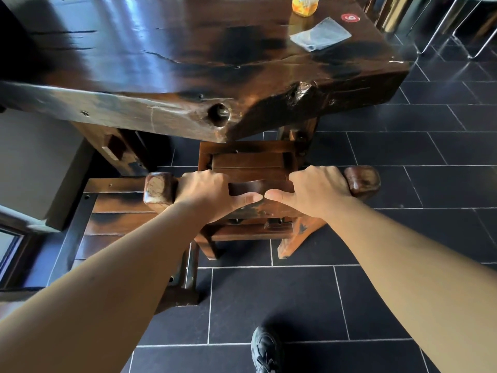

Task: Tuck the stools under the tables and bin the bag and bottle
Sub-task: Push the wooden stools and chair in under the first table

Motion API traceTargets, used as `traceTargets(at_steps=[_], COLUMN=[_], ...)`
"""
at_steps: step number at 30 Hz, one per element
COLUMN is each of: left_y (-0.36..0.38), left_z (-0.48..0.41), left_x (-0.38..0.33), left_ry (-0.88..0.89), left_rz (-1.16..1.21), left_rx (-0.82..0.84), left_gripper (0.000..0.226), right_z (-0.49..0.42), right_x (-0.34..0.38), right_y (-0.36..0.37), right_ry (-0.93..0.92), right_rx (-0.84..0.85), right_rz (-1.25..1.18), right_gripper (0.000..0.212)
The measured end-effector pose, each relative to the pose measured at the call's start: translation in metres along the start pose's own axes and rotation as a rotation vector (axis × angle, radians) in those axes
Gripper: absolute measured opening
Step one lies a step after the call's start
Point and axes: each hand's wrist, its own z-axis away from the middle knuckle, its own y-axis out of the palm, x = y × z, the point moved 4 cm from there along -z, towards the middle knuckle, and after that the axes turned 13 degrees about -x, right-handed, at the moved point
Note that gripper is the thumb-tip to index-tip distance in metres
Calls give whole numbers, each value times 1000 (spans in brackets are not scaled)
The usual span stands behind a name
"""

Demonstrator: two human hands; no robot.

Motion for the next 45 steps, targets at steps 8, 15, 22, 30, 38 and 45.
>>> traceTargets(at_steps=[8, 15, 22, 30, 38, 45], left_y=[3, 9, 10, 7, 16, 13], left_z=[-22, -34, -34, -34, -40, -42], left_x=[3, 5, 5, 4, 5, 2], left_ry=[7, -1, -13, -6, -38, -36], left_rz=[5, 18, 7, -21, 46, 51], left_rx=[-2, -18, -2, 54, 74, 124], left_gripper=[103, 111, 107, 106, 112, 107], right_z=[-17, -25, -26, -27, -31, -33], right_x=[-8, -13, -13, -13, -19, -24], right_y=[4, -1, 1, 6, 11, 8], right_ry=[29, 37, 39, 5, -23, -4], right_rx=[19, 50, 46, 27, 25, 53], right_rz=[16, 9, -8, -11, -11, -49], right_gripper=[93, 85, 86, 97, 99, 97])
